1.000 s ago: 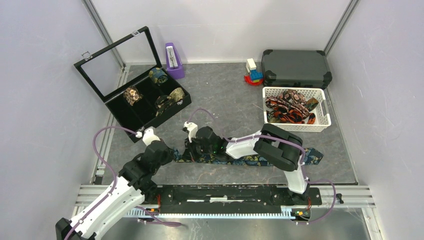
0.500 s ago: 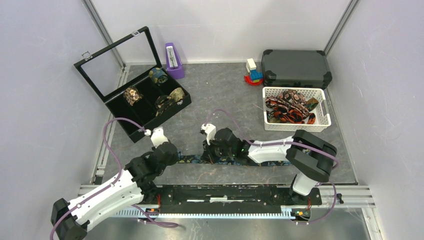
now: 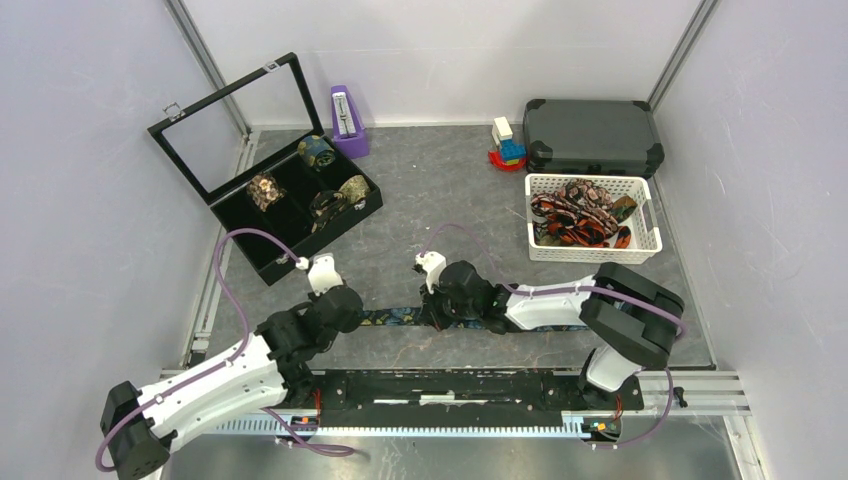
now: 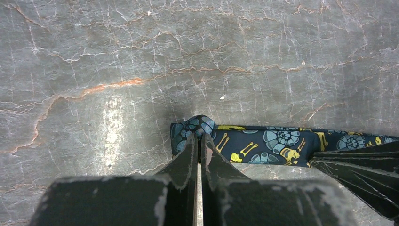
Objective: Roll the ties
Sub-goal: Roll the tie at the center of the board.
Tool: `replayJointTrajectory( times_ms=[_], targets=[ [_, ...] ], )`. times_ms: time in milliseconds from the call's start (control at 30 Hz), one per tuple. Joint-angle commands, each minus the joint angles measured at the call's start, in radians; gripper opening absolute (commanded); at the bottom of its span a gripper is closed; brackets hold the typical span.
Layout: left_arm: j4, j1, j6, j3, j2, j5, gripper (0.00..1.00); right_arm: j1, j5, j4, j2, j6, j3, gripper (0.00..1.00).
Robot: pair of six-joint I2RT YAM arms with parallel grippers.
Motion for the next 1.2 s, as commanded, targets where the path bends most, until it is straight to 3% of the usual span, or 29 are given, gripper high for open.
replayJointTrajectory(
  times_ms=[0, 200, 667, 1167],
  targets=[
    [0.024, -0.017, -0.006, 0.042, 0.018, -0.056, 0.02, -0.004, 0.009, -0.022, -0.082, -0.02, 0.006, 0.0],
    [0.031, -0.031, -0.009, 0.042, 0.032, -0.068, 0.02, -0.006, 0.016, -0.039, -0.147, -0.018, 0.008, 0.0],
    [0.072, -0.061, -0.01, 0.04, 0.071, -0.062, 0.02, -0.018, 0.07, 0.018, -0.011, -0.016, -0.012, 0.0],
    [0.156, -0.133, -0.073, 0.048, 0.196, -0.054, 0.02, -0.018, 0.05, 0.052, -0.01, 0.008, -0.052, 0.0]
  ],
)
